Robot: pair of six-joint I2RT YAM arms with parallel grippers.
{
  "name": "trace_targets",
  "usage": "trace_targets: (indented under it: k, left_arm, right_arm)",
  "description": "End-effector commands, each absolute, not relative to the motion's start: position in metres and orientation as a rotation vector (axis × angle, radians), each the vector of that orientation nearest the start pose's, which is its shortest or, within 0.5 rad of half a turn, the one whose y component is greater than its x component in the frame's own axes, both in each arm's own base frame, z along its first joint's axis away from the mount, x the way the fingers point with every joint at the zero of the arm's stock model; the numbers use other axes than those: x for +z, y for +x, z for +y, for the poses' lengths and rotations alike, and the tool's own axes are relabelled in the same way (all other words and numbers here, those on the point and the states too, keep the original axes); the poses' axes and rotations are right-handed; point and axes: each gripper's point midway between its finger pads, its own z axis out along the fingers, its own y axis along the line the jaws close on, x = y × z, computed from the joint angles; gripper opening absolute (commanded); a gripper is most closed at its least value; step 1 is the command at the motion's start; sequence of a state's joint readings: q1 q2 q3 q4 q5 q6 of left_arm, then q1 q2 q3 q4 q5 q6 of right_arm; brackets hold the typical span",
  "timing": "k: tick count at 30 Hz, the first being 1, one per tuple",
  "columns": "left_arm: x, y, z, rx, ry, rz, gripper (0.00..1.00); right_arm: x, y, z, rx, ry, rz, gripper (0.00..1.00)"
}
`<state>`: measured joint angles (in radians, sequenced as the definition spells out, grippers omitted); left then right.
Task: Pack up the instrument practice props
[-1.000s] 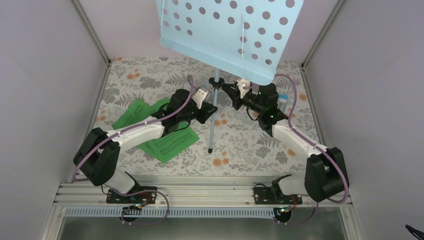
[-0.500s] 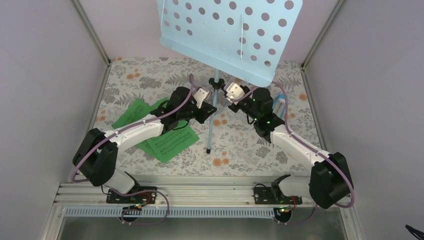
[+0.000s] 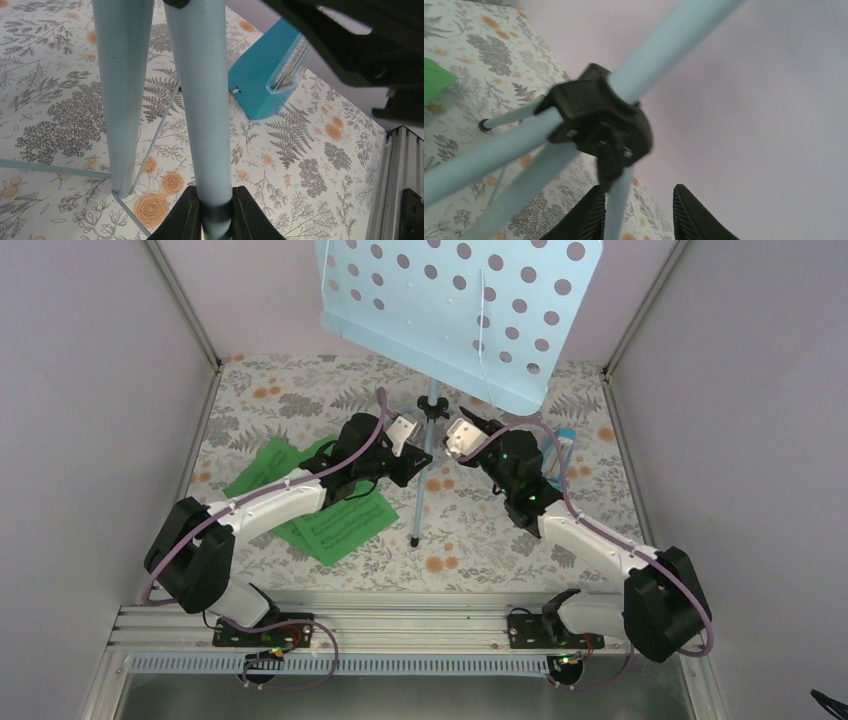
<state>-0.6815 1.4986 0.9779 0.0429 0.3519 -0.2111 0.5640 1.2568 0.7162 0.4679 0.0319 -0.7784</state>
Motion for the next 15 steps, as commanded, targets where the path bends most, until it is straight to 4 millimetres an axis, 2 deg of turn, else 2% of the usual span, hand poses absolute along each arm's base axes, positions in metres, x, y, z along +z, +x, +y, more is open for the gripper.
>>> trace_targets:
  k: [1, 4, 5, 6, 8, 10, 12, 13, 15]
  left_arm:
    - [0.218, 0.309, -0.328, -0.883, 0.767, 1.940, 0.02]
    - [0.220, 0.311, -0.329, -0.882, 0.759, 1.937, 0.02]
    - [0.220, 0.311, -0.329, -0.883, 0.759, 1.936, 0.02]
    - [0.220, 0.312, -0.330, -0.883, 0.761, 1.938, 0.02]
    - [0.218, 0.312, -0.331, -0.884, 0.767, 1.945, 0.02]
    - [0.218, 0.312, -0.332, -0.885, 0.774, 1.947, 0.03]
    - [0.218, 0.312, -0.331, -0.879, 0.770, 1.947, 0.03]
    - [0.219, 0.312, -0.330, -0.875, 0.767, 1.946, 0.07]
    - [0.220, 0.312, -0.328, -0.869, 0.760, 1.940, 0.22]
  right_arm:
    - [0.303, 0.346, 0.205, -0.067, -0.839, 1.318, 0.36]
    - [0.299, 0.304, 0.209, 0.199, -0.791, 1.307, 0.49]
    - [0.291, 0.296, 0.207, 0.269, -0.752, 1.327, 0.56]
    - [0.293, 0.285, 0.202, 0.335, -0.698, 1.322, 0.63]
    - [0.291, 0.271, 0.195, 0.479, -0.586, 1.352, 0.72]
    - [0.288, 0.265, 0.192, 0.601, -0.492, 1.395, 0.78]
    - [0.285, 0.268, 0.186, 0.696, -0.359, 1.467, 0.84]
    - [0.284, 0.270, 0.185, 0.746, -0.296, 1.507, 0.87]
    - [0.291, 0.269, 0.190, 0.881, -0.227, 1.541, 0.89]
